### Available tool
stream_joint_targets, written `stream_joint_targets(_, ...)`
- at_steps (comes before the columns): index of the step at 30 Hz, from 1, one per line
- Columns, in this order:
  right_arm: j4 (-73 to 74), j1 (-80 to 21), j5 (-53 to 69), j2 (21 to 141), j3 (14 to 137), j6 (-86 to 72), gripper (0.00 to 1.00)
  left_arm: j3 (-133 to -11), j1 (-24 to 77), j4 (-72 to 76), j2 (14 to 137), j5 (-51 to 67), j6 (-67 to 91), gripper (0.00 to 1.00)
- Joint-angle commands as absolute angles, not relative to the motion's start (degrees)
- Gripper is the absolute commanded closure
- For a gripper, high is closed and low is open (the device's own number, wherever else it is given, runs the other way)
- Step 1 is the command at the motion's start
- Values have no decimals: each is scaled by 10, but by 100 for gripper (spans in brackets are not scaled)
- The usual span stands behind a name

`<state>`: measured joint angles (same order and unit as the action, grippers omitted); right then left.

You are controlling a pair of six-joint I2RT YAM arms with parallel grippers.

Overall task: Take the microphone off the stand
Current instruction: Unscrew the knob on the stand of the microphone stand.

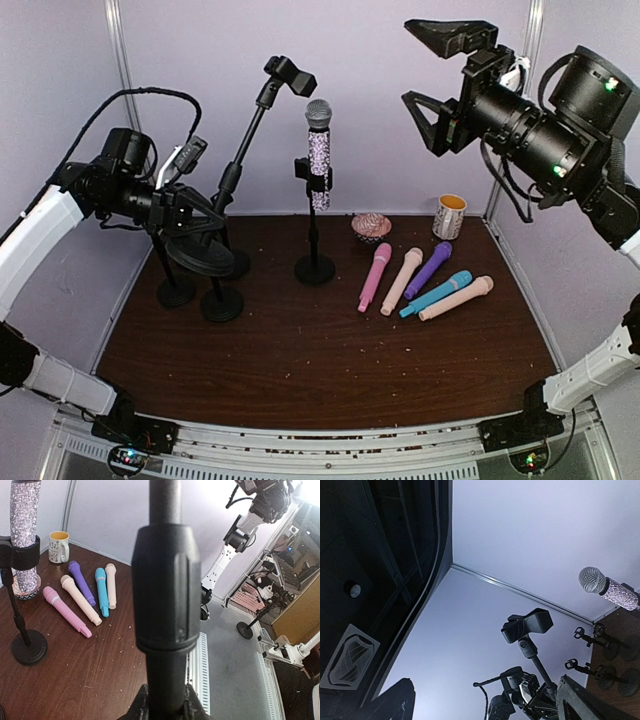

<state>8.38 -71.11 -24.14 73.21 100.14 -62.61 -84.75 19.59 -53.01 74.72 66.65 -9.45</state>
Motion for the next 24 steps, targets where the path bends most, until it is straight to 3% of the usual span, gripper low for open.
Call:
stream_joint_targets(1, 133, -710, -298, 752, 1016, -578, 0, -850, 194, -519, 741, 676, -117, 100)
stream_joint_targets(9, 177, -675, -290, 733, 1049, -569, 0, -836, 193, -521, 722, 683, -127, 100)
stream_joint_targets(17, 194, -668, -273, 801, 1125, -511, 0, -843, 193, -521, 722, 686, -124, 100)
stream_joint_targets(24, 80, -664, -217, 764, 907, -443, 0, -847, 193, -517, 729, 690, -126, 100)
